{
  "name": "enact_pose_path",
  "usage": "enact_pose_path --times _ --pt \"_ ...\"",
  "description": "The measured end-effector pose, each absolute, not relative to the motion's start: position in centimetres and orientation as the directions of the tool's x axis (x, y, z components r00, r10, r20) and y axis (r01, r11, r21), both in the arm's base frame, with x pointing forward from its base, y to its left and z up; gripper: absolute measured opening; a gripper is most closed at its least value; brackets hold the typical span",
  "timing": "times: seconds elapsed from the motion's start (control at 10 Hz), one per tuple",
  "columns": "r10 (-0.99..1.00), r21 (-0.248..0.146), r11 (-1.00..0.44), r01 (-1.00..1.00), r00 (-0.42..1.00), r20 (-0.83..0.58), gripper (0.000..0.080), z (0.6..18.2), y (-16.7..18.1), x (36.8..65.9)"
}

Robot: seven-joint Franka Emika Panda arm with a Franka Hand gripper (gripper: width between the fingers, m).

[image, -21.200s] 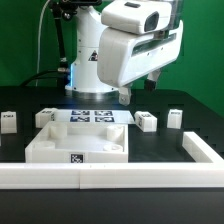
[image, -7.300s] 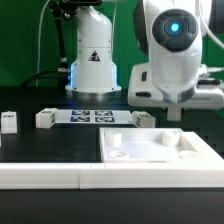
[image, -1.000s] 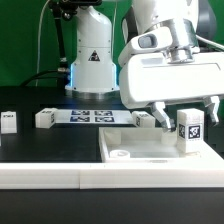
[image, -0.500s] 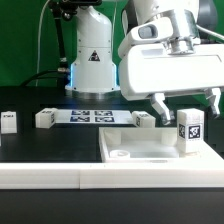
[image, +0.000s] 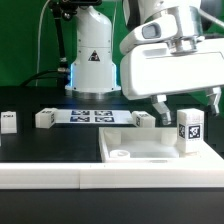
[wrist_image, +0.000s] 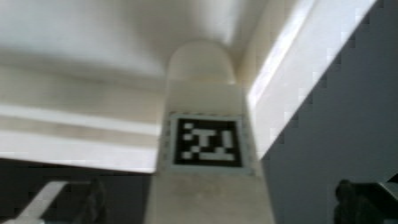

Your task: Assemble one leg

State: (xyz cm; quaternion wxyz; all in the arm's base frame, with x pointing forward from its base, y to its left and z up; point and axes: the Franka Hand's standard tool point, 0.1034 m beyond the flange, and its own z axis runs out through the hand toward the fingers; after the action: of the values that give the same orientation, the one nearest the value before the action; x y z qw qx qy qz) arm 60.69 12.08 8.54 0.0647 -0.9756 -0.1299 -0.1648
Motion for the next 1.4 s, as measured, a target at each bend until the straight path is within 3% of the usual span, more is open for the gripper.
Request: enact_pose_path --times 0.4,0.6,1.2,1.3,1.4 --pt "0.263 -0.155 -0.950 0.272 0.962 0.075 0.0649 9.2 12.6 61.0" --pt "0.258 -0.163 -0.952 0.258 0.966 0.019 0.0649 8.9 11.5 61.2" --pt "0.200 -0.147 -0.967 0.209 0.977 0.074 0.0622 8.6 11.4 61.7" --pt "0.200 -0.147 -0.967 0.209 0.977 0.073 0.0433 8.5 11.3 61.7" --pt "0.200 -0.147 -0.967 0.209 0.977 0.073 0.0433 8.5 11.3 61.7"
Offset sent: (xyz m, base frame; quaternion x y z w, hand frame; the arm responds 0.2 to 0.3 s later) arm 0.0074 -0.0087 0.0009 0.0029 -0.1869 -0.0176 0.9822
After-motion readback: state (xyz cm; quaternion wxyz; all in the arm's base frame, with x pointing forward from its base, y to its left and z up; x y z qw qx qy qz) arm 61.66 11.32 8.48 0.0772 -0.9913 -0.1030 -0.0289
